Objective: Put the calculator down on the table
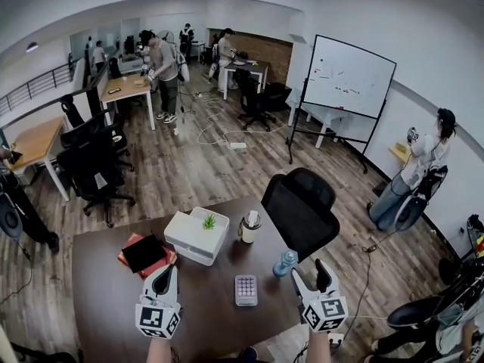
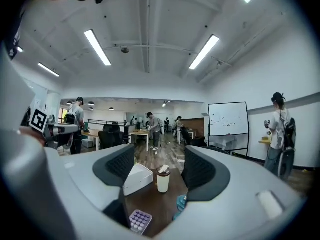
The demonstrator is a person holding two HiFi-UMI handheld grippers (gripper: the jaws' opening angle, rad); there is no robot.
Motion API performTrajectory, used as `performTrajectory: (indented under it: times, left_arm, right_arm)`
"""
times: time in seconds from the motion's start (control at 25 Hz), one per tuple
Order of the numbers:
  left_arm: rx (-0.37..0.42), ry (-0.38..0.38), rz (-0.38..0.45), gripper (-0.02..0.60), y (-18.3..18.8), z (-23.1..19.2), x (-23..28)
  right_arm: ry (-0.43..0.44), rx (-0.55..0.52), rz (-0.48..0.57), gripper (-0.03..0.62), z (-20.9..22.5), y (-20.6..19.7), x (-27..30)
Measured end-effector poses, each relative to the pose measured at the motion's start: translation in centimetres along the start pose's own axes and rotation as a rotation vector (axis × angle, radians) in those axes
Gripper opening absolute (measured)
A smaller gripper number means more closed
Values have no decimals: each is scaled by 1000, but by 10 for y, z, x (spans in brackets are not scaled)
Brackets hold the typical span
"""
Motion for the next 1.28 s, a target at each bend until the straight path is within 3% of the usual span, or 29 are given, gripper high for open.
performTrajectory:
  times: [0.12, 0.2, 0.24, 0.36, 0.64, 1.28]
  left_arm:
    - [-15, -9, 9, -5, -1, 1, 5]
    - [-18, -18, 2, -5, -2, 3, 6]
    - [-21, -22, -1, -5, -3, 3, 6]
    - [-24, -31, -2, -5, -4, 5, 6]
    - [-16, -42, 2, -5, -2, 7, 8]
    - [-34, -48, -16, -5, -11, 8, 10]
  right_arm:
    - [-44, -13, 0, 301, 3, 1, 1]
    - [-105, -11, -6, 150, 7, -2, -4]
    - [-129, -4, -18, 17, 9, -5, -6]
    - [-142, 12, -65, 9, 10, -13, -6]
    - [-139, 3, -32, 9, 9, -13, -8]
    - [-111, -11, -65, 8, 8, -23, -13]
Point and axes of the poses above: the fingertips, and each gripper's own axes: x forward along the fingers, z to its right, y out of its top, the point moved 7 cm from there along -x, backward along the fingers, and after that the axes turned 1 degree about x, right-handed, at the moved point
